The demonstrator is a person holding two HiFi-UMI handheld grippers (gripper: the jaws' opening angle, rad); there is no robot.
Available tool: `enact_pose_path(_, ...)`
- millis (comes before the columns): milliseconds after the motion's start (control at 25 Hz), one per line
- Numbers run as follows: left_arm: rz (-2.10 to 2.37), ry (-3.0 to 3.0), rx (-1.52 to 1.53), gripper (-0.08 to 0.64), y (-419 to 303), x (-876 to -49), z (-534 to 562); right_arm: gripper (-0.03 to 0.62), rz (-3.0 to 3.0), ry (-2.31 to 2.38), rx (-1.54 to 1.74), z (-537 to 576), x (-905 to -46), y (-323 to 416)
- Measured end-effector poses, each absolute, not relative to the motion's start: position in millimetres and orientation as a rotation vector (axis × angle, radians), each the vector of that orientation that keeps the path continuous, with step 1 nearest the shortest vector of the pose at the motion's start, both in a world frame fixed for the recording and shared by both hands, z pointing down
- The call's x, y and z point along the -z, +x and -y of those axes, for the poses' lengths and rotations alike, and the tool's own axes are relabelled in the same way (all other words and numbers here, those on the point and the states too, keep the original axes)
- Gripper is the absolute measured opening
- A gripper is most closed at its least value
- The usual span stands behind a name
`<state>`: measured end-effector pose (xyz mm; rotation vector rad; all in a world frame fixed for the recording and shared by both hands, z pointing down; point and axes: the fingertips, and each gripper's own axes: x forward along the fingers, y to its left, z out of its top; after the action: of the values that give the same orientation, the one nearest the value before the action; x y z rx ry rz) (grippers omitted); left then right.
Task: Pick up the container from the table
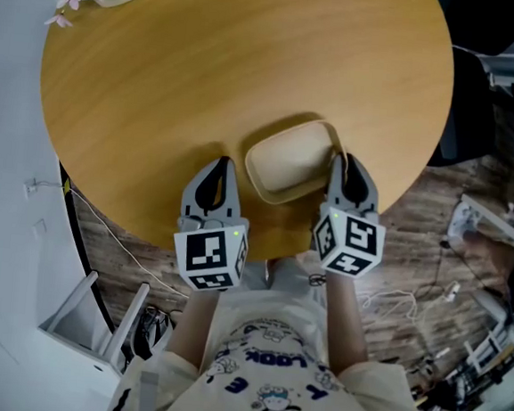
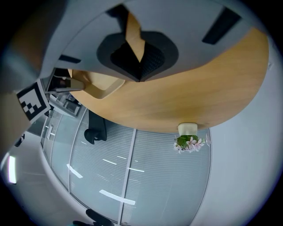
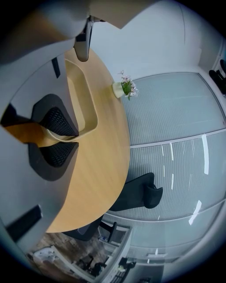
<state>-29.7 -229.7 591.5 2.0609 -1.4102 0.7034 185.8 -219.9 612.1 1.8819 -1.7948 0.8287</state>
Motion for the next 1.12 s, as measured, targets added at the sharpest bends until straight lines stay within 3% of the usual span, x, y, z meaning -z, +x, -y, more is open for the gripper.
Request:
enact_pose_path(520,1.437,2.082,-0.656,0.003,-27,-573,233,0.028,1.859,1.915,-0.863,222,-594,178)
enact_pose_path(1120,1.550,2.219,-0.484,0.003,-27,-485,245,0.028,2.014,2.028,-0.667,238,-491,175)
